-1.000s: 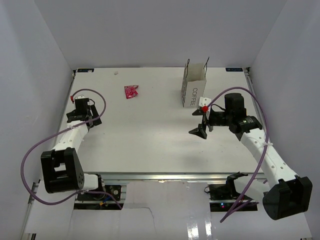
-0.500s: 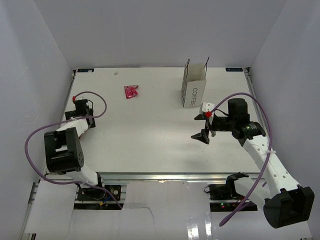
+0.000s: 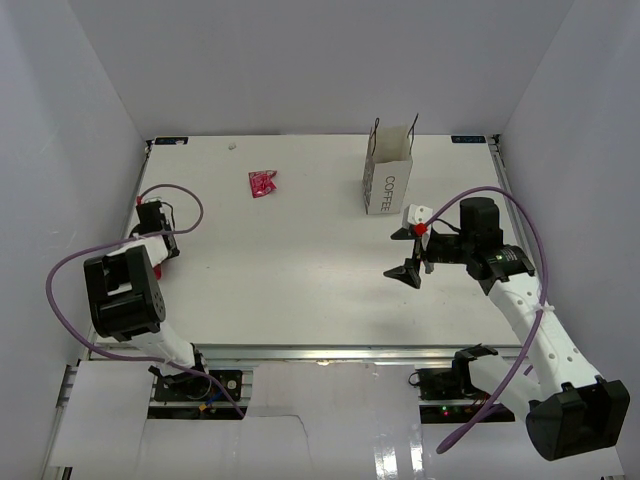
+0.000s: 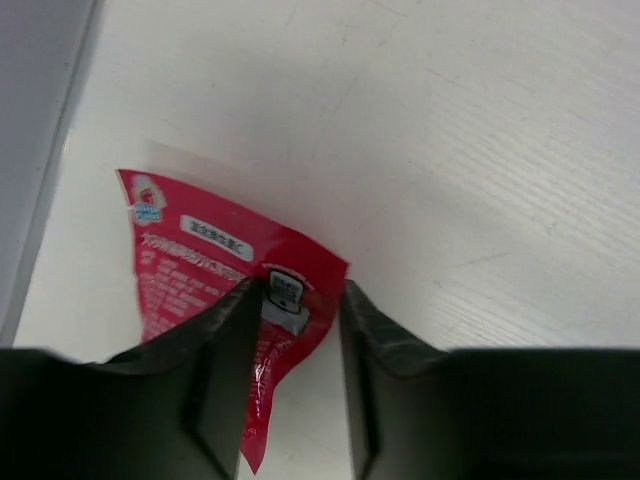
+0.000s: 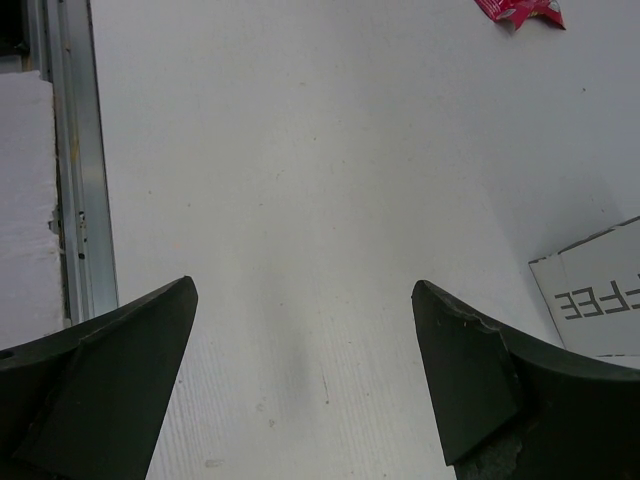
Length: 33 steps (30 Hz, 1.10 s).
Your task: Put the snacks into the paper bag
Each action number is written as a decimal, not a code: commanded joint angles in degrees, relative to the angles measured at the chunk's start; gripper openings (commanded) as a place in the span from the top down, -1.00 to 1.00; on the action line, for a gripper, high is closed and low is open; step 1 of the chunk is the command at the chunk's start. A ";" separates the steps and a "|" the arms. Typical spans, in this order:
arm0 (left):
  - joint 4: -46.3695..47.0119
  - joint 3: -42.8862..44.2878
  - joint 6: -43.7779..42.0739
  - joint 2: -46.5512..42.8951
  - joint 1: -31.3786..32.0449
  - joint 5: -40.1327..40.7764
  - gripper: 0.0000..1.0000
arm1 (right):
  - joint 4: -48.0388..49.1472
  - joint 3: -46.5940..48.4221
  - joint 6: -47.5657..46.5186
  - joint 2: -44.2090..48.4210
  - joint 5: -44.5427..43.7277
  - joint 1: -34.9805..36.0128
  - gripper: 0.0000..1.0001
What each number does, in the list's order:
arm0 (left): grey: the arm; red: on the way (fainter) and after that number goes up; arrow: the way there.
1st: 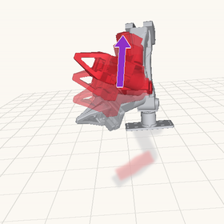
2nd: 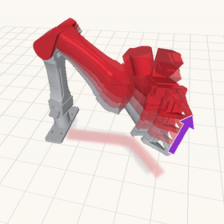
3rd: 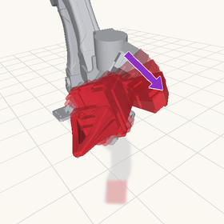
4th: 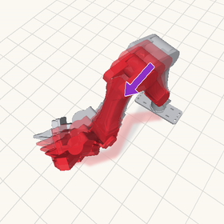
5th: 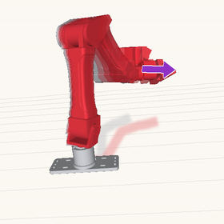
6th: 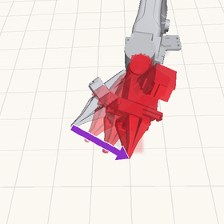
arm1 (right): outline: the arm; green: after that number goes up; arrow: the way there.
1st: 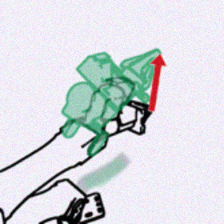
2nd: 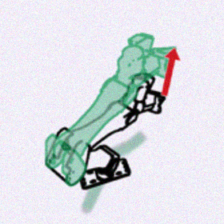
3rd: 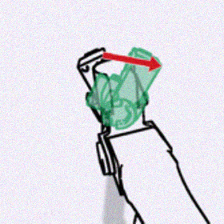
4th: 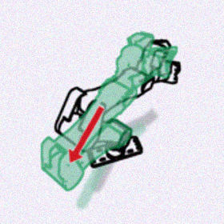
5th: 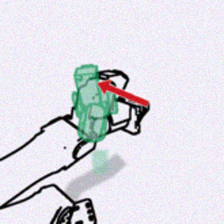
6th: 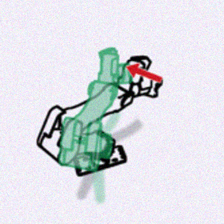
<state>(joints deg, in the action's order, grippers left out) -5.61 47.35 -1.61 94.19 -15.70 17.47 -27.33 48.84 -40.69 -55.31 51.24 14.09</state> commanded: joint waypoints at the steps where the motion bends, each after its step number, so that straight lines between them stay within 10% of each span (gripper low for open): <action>1: -4.84 0.72 0.73 2.04 -0.73 -9.37 0.14 | -0.97 -0.76 0.61 0.82 1.93 -0.46 -0.87; 11: -6.08 2.22 0.11 -4.96 -0.91 -34.48 1.00 | -0.01 -1.20 0.26 -0.59 4.65 -0.46 -0.87; 20: -0.47 -5.42 12.14 -14.56 4.79 -63.77 1.00 | 2.81 -0.59 -0.80 -6.56 11.77 0.85 -0.87; 27: 4.46 -8.50 18.04 -20.27 17.70 -71.16 1.00 | 7.28 4.33 -2.90 -13.59 9.23 7.44 -0.86; 33: 4.03 -9.64 17.96 -22.82 21.94 -74.95 1.00 | -0.80 8.81 -42.34 -21.13 7.82 15.78 -0.80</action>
<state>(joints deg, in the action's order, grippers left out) -3.16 38.76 15.84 73.73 5.45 -52.16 -25.21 54.19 -61.23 -73.67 59.11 27.27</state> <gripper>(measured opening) 0.008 0.908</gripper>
